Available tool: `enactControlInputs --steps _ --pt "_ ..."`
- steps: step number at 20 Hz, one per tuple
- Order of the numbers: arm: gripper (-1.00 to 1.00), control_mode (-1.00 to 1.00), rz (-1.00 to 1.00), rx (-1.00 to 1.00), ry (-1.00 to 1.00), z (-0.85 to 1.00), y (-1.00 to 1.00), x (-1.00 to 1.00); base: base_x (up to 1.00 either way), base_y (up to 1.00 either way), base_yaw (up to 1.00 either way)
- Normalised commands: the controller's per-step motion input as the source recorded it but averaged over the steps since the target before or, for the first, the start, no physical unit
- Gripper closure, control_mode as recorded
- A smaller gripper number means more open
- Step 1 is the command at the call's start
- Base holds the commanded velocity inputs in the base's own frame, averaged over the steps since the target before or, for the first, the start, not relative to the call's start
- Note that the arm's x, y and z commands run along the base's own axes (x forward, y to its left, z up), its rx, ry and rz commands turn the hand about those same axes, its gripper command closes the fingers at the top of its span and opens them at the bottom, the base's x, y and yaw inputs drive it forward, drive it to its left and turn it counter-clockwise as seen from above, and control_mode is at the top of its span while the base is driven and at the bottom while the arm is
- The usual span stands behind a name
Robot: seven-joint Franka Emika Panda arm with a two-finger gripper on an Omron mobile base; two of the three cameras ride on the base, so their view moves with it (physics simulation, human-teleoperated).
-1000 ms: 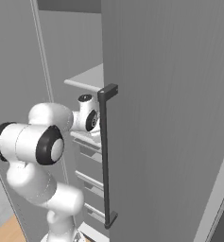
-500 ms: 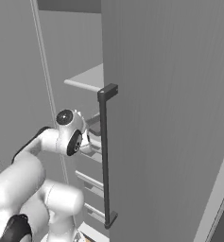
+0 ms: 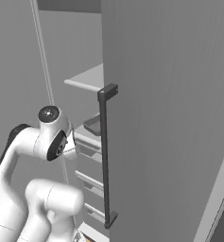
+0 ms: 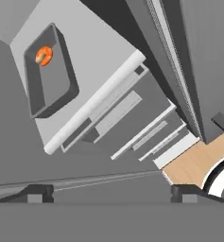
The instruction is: Take the meat container that has the shrimp and place it on the second highest rack of the freezer. Then take the vegetable container that has the corn and avocado and place it on the highest rack of the freezer.
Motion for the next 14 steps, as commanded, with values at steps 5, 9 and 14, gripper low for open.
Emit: enactControlInputs --steps 5,9,14 --pt "-1.00 -1.00 0.11 -0.01 0.24 1.00 -0.02 -0.84 0.00 0.00 0.00" --pt "-1.00 -1.00 0.15 -0.19 0.15 0.81 0.00 -0.81 0.00 0.00 0.00" --pt "-1.00 -1.00 0.27 -0.24 0.00 0.15 -0.18 -0.46 0.00 0.00 0.00"
